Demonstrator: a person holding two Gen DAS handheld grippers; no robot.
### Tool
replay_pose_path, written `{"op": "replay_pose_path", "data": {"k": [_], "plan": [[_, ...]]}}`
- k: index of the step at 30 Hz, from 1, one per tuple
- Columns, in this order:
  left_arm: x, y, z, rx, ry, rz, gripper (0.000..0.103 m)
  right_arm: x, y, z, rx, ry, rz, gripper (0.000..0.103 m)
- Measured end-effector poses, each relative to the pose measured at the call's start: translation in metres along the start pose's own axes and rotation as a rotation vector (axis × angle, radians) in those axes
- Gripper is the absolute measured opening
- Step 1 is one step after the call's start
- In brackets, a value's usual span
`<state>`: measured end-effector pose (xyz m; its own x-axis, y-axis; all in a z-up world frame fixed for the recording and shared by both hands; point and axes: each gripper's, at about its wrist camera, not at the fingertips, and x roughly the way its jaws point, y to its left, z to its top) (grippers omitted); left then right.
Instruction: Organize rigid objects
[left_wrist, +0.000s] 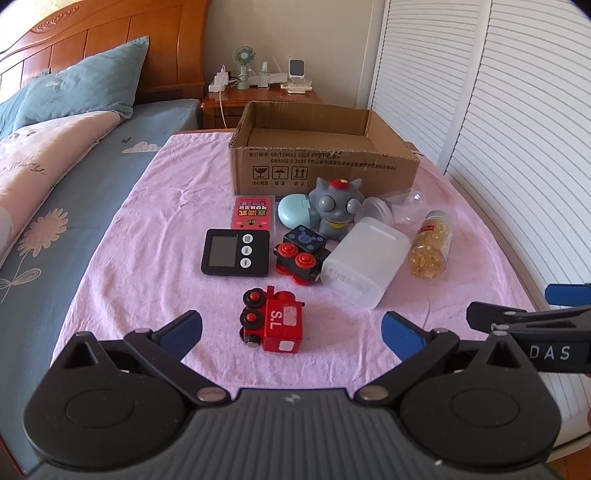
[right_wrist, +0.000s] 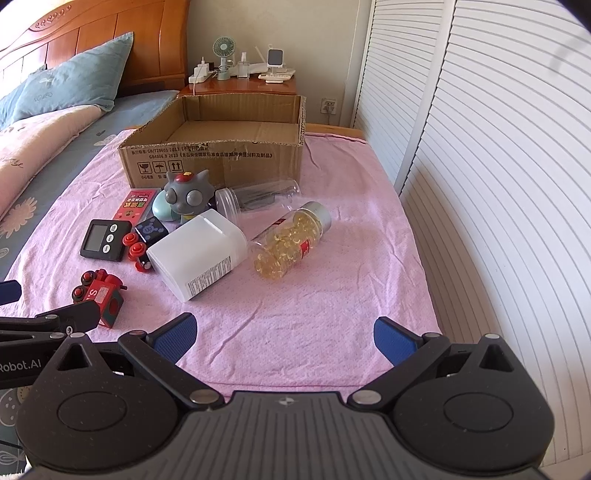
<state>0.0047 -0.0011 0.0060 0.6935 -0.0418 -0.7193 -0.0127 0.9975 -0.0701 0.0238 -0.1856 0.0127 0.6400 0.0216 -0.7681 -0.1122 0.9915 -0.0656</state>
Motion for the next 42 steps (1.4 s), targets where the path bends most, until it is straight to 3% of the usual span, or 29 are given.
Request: {"op": "replay_pose_path", "data": {"k": [7, 12, 18, 26, 42], "plan": [[0.009, 0.003, 0.004, 0.096, -0.032, -0.006, 0.102, 0.006, -0.009, 0.006, -0.012, -0.042, -0.001, 0.103], [0.030, 0.008, -0.002, 0.145, -0.005, -0.026, 0.102, 0.017, -0.016, 0.006, -0.020, -0.047, 0.013, 0.103], [0.059, 0.016, -0.005, 0.105, 0.035, -0.060, 0.102, 0.034, -0.021, 0.004, -0.023, -0.044, 0.036, 0.103], [0.090, 0.027, -0.008, 0.096, 0.105, -0.023, 0.102, 0.054, -0.032, 0.005, -0.013, -0.019, 0.028, 0.103], [0.093, 0.083, -0.004, 0.044, 0.079, 0.035, 0.103, 0.080, -0.038, 0.006, -0.062, 0.007, 0.040, 0.103]]}}
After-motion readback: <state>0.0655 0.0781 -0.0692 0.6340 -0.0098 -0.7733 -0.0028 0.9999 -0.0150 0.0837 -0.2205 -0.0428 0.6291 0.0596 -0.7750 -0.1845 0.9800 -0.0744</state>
